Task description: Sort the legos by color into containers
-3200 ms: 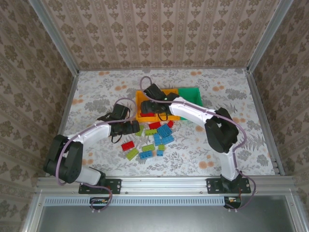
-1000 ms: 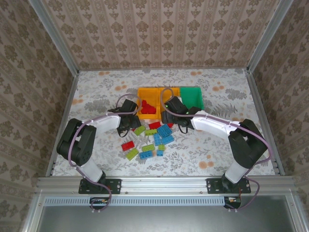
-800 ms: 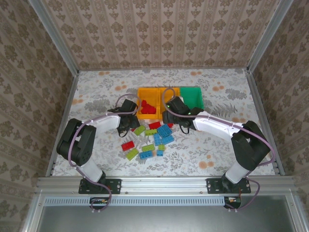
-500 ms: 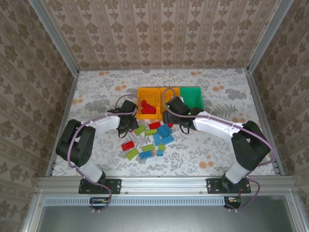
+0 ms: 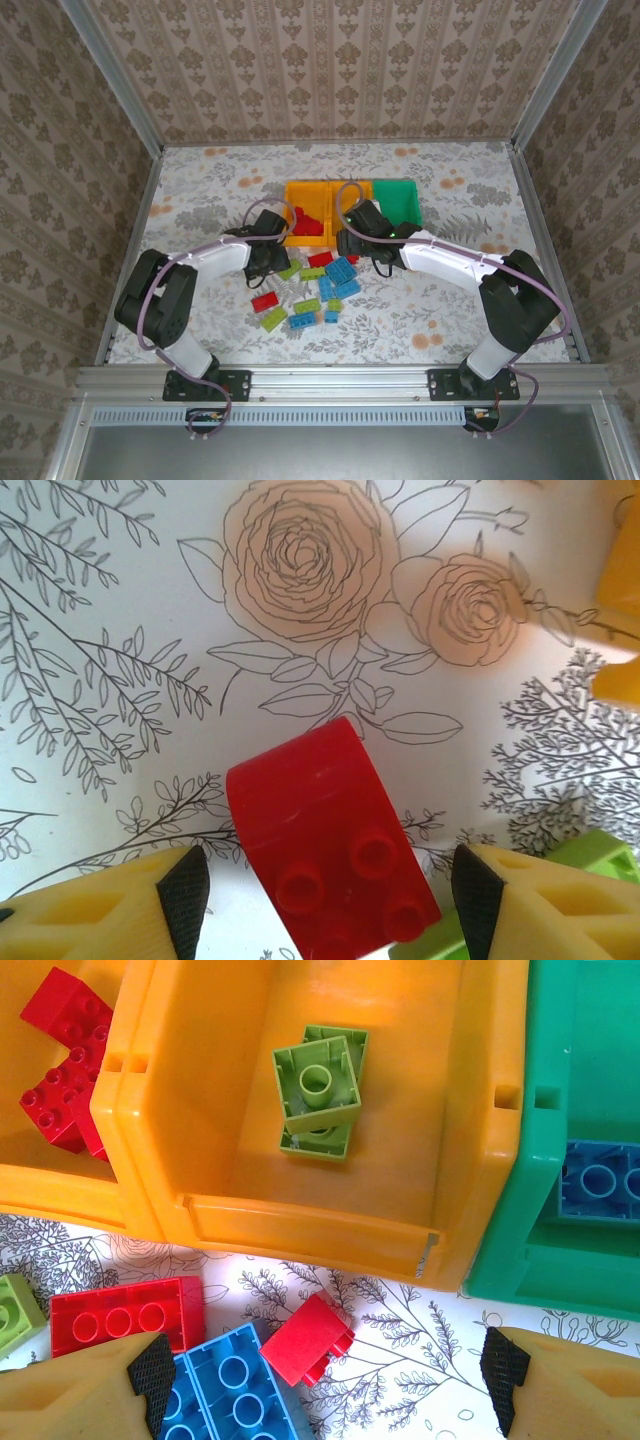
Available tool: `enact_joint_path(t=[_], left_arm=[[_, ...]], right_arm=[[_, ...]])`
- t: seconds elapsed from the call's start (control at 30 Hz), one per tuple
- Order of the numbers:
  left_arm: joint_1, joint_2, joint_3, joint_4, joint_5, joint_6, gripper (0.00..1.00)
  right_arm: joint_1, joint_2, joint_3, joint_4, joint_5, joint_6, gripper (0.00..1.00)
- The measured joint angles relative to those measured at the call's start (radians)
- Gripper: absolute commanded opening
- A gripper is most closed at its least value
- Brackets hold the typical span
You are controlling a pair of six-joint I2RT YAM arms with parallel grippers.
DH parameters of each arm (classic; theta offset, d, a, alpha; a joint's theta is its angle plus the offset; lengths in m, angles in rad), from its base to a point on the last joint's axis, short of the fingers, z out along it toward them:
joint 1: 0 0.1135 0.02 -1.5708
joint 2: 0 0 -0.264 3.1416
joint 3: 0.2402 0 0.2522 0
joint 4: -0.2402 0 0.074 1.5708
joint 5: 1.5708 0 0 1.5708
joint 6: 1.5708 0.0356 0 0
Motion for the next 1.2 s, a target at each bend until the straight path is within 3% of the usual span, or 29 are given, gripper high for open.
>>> enact_joint_path(t=[0.67, 1.2], left_arm=[[0.002, 0.01, 0.007, 0.015, -0.008, 0.034, 0.27], [-0.038, -0.097, 0.089, -0.023, -0.055, 0.108, 0.27]], right_arm=[[-0.006, -0.055, -0.076, 0.006, 0.018, 0.0, 0.82], [-0.006, 0.0, -0.132, 0.05, -0.025, 0.064, 0.79]])
